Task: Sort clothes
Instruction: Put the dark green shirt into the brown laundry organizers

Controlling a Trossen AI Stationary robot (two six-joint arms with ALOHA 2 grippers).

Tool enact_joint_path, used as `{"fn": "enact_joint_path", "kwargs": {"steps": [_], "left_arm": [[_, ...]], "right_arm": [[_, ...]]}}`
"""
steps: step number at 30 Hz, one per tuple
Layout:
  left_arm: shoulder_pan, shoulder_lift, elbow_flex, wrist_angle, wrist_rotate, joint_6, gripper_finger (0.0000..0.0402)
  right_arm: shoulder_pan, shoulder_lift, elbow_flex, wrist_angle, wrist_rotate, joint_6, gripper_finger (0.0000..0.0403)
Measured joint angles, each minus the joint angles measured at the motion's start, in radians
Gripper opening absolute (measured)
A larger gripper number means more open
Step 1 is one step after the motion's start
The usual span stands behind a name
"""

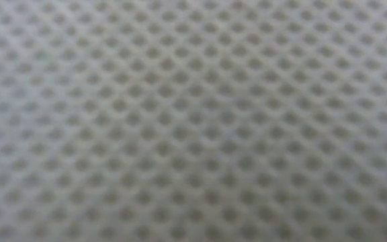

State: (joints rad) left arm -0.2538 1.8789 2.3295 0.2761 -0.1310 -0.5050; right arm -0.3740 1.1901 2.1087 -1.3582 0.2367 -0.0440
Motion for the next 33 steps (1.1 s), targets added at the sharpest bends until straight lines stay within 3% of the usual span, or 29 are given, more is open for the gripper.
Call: {"fn": "enact_joint_path", "kwargs": {"steps": [7, 13, 18, 25, 30, 33], "left_arm": [[-0.048, -0.005, 0.000, -0.171, 0.001, -0.096, 0.0000], [-0.084, 0.006, 0.000, -0.139, -0.003, -0.206, 0.0000], [-0.105, 0.012, 0.000, -0.169, -0.012, -0.188, 0.0000], [-0.094, -0.020, 0.000, -0.516, -0.028, -0.124, 0.0000], [-0.091, -0.042, 0.000, -0.836, -0.152, -0.083, 0.0000], [-0.090, -0.043, 0.000, -0.942, -0.201, -0.053, 0.0000]], "right_arm": [[0.000, 0.001, -0.022, 0.001, 0.000, 0.047, 0.0027], [0.000, 0.003, -0.058, 0.001, 0.000, 0.083, 0.0028], [0.000, 0.002, -0.083, 0.000, 0.000, 0.129, 0.0028], [0.000, -0.010, -0.126, 0.000, 0.000, 0.155, 0.0028], [0.000, -0.031, -0.164, 0.001, 0.001, 0.169, 0.0028], [0.000, -0.050, -0.197, 0.002, 0.001, 0.190, 0.0028]]}}
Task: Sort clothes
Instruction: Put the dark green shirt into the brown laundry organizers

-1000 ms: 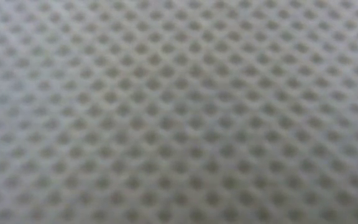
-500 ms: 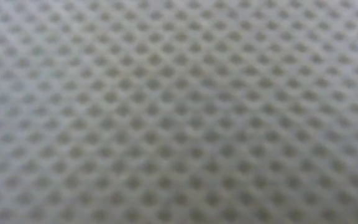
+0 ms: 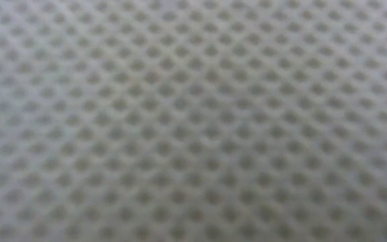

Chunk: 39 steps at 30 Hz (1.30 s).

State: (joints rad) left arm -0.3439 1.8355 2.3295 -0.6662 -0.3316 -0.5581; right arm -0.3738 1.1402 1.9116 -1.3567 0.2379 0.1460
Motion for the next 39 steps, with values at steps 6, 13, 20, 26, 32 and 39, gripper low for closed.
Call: {"fn": "enact_joint_path", "kwargs": {"steps": [6, 13, 20, 26, 32, 39], "left_arm": [[-0.009, 0.024, 0.000, -0.126, 0.015, 0.194, 0.0000], [-0.017, 0.065, -0.001, -0.299, 0.239, 0.498, 0.0000], [0.024, 0.177, -0.001, -0.236, 0.577, 0.494, 0.0000], [0.056, 0.265, -0.002, -0.144, 0.836, 0.458, 0.0000], [0.075, 0.297, -0.002, -0.207, 0.949, 0.425, 0.0000], [0.080, 0.297, -0.003, -0.426, 0.810, 0.534, 0.0000]], "right_arm": [[0.000, -0.037, -0.078, 0.001, 0.002, 0.039, 0.0028], [0.000, -0.076, -0.173, 0.002, 0.004, 0.075, 0.0028], [0.000, -0.109, -0.241, 0.018, 0.005, 0.121, 0.0028], [0.001, -0.133, -0.281, 0.040, -0.011, 0.162, 0.0028], [0.003, -0.153, -0.307, 0.068, -0.112, 0.207, 0.0028], [0.055, -0.176, -0.323, 0.149, -0.228, 0.263, 0.0028]]}}
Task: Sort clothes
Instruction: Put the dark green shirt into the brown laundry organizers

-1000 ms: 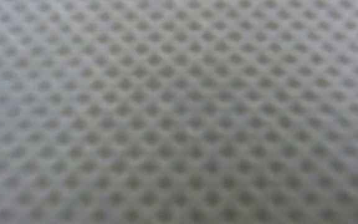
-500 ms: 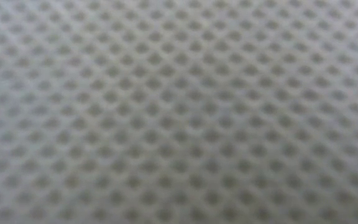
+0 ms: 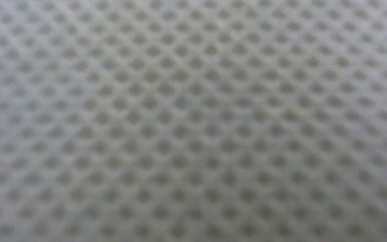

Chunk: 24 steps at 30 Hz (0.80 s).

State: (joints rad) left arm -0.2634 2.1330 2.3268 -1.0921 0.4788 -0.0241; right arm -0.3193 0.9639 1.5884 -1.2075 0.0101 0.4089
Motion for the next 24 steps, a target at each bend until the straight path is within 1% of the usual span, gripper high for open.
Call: {"fn": "enact_joint_path", "kwargs": {"steps": [2, 6, 7, 8, 13, 18, 20, 24], "left_arm": [[0.000, 0.003, -0.001, -0.021, -0.077, 0.013, 0.0000], [0.000, 0.010, -0.005, -0.032, -0.304, -0.026, 0.0000], [0.000, 0.012, -0.005, -0.037, -0.346, -0.034, 0.0000], [0.000, 0.013, -0.005, -0.041, -0.367, -0.034, 0.0000], [-0.001, 0.039, -0.005, -0.063, -0.390, -0.041, 0.0000], [-0.002, 0.085, -0.005, -0.098, -0.392, -0.100, 0.0000], [-0.008, 0.101, -0.005, -0.112, -0.391, -0.100, 0.0000], [-0.029, 0.105, -0.006, -0.106, -0.399, -0.057, 0.0000]], "right_arm": [[0.033, -0.009, -0.014, 0.048, -0.014, 0.021, 0.0028], [0.106, -0.036, -0.072, 0.176, -0.015, 0.047, 0.0028], [0.124, -0.043, -0.091, 0.219, -0.015, 0.050, 0.0028], [0.143, -0.051, -0.110, 0.259, -0.015, 0.053, 0.0028], [0.244, -0.088, -0.234, 0.464, -0.014, 0.043, 0.0028], [0.346, -0.113, -0.378, 0.651, -0.003, 0.051, 0.0028], [0.388, -0.114, -0.429, 0.691, 0.033, 0.067, 0.0028], [0.471, -0.111, -0.520, 0.746, 0.145, 0.097, 0.0028]]}}
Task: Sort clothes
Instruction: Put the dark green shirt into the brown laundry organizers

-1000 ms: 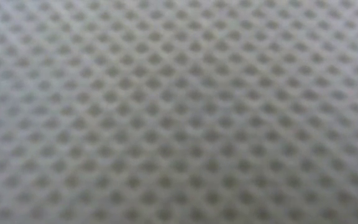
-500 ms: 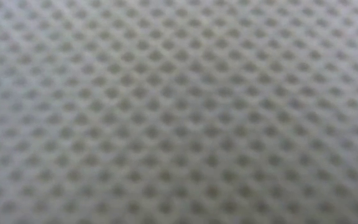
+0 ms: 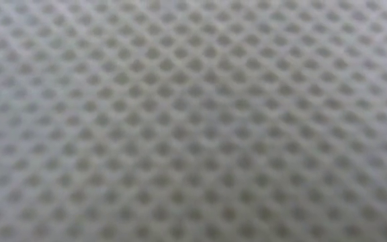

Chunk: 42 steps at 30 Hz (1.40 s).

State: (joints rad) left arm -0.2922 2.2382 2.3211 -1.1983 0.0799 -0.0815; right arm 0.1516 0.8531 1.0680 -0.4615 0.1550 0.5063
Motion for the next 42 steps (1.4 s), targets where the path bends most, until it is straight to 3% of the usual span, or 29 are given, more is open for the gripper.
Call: {"fn": "enact_joint_path", "kwargs": {"steps": [6, 17, 23, 33, 42], "left_arm": [[-0.011, -0.005, 0.011, 0.011, -0.019, -0.019, 0.0031], [-0.021, -0.059, 0.034, 0.019, -0.018, -0.068, 0.0179], [-0.022, -0.076, 0.034, 0.008, -0.014, -0.106, 0.0233], [-0.023, -0.127, 0.034, -0.043, 0.010, -0.178, 0.0251], [-0.028, -0.179, 0.035, -0.077, 0.010, -0.195, 0.0252]], "right_arm": [[0.060, 0.016, -0.093, 0.036, 0.084, 0.044, 0.0028], [0.098, 0.083, -0.144, 0.170, 0.083, 0.054, 0.0028], [0.129, 0.163, -0.144, 0.290, 0.082, 0.020, 0.0028], [0.186, 0.346, -0.145, 0.513, 0.077, -0.055, 0.0028], [0.283, 0.464, -0.145, 0.552, 0.073, -0.117, 0.0028]]}}
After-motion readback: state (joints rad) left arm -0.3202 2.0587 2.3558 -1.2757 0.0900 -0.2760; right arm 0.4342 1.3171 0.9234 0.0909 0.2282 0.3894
